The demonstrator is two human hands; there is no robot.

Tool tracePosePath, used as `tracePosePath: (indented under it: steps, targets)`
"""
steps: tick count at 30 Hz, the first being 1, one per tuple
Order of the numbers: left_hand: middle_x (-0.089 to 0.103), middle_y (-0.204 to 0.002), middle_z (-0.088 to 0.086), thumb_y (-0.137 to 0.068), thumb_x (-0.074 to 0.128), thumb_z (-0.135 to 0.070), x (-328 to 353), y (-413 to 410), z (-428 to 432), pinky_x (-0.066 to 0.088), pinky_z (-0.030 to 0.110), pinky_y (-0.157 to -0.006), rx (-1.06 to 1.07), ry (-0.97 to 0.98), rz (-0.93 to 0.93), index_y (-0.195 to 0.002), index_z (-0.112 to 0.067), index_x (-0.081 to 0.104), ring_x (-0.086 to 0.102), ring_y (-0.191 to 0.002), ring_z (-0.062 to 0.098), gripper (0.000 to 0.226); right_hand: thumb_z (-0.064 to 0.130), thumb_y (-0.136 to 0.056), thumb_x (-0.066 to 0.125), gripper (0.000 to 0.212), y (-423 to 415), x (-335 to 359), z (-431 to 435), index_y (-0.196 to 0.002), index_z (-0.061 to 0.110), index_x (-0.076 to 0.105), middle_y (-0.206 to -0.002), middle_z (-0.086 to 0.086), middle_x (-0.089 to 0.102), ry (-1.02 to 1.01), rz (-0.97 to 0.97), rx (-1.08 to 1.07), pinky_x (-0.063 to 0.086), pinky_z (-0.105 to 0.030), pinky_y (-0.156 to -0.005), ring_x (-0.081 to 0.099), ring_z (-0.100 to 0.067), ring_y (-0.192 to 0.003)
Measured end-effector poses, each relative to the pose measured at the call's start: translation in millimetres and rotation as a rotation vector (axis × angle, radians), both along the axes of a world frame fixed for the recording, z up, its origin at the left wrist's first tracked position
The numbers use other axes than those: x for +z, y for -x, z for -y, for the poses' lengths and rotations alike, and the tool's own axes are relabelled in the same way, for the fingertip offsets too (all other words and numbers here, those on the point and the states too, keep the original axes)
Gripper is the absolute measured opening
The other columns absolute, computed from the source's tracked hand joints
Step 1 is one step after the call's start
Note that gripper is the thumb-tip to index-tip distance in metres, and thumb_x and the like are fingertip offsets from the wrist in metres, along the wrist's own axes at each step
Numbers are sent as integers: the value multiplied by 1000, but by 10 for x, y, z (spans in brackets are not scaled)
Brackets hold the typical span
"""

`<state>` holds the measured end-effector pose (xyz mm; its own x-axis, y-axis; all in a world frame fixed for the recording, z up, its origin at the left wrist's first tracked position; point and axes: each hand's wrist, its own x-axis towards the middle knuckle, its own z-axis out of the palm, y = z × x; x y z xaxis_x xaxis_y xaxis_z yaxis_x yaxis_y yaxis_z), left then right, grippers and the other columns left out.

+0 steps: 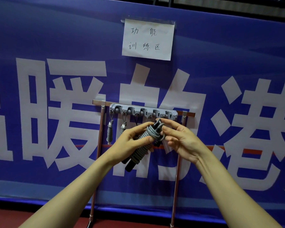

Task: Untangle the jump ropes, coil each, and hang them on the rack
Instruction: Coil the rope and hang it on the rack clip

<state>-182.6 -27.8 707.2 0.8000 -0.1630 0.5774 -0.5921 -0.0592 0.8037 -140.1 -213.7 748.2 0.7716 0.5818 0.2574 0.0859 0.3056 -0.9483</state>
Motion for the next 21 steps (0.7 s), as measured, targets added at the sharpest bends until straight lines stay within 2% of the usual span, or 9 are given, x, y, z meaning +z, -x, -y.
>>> tracePosePath:
  steps: [3, 5, 7, 10, 13, 16, 18, 21]
  targets:
    - [70, -108, 8, -85, 62, -15, -13, -34, 11, 56, 27, -72, 33, 20, 5, -130, -28, 54, 70, -82, 24, 47, 7, -79, 63, 33, -9, -29, -88, -111, 12, 63, -72, -7, 61, -62, -30, -31, 47, -12, -43, 50, -4, -45]
    - [69, -108, 7, -85, 61, -17, -25, -49, 33, 57, 27, -70, 59, 59, -2, -128, -30, 54, 70, -82, 22, 45, 5, -83, 62, 25, -19, -47, -143, -107, 12, 64, -70, -5, 63, -106, -19, -66, 47, -12, -43, 50, -5, -45]
    - [69, -107, 7, -89, 60, -14, -23, -74, 50, 58, 28, -71, 72, 90, -15, -126, -32, 55, 70, -82, 22, 41, 3, -88, 59, 16, -45, -59, -191, -101, 11, 64, -69, -3, 64, -142, 14, -119, 45, -13, -41, 49, -5, -44]
    - [68, -112, 13, -93, 58, -12, -21, -120, 61, 58, 30, -72, 79, 50, -48, -134, -25, 53, 70, -82, 25, 43, 6, -91, 58, 8, -113, -107, -229, -96, 12, 60, -70, -4, 62, -147, 91, -193, 38, -15, -35, 45, -5, -40]
    - [69, -108, 7, -94, 58, -13, -3, -150, 86, 56, 26, -71, 97, 28, -60, -131, -27, 54, 71, -82, 19, 39, 15, -93, 59, 5, -198, -176, -250, -96, 12, 58, -68, -4, 57, -79, 252, -286, 30, -17, -33, 40, -6, -39]
    - [69, -103, 0, -94, 59, -13, -2, -166, 107, 54, 22, -72, 126, 0, -33, -121, -34, 57, 70, -82, 12, 34, 28, -94, 56, 19, -226, -183, -296, -99, 10, 54, -63, 2, 55, -21, 255, -316, 32, -17, -34, 39, -6, -42]
    - [68, -105, 2, -93, 61, -14, -22, -195, 87, 57, 26, -76, 187, -64, -9, -123, -32, 57, 70, -84, 13, 35, 34, -95, 56, 25, -250, -126, -284, -100, 10, 53, -58, 5, 52, 84, 202, -315, 31, -18, -35, 37, -6, -43]
    - [67, -109, 4, -92, 64, -15, -79, -239, 46, 59, 38, -82, 293, -157, 18, -128, -26, 56, 70, -89, 21, 39, 31, -96, 57, 19, -289, -17, -202, -95, 12, 62, -57, 7, 48, 298, 161, -230, 31, -18, -44, 38, -5, -49]
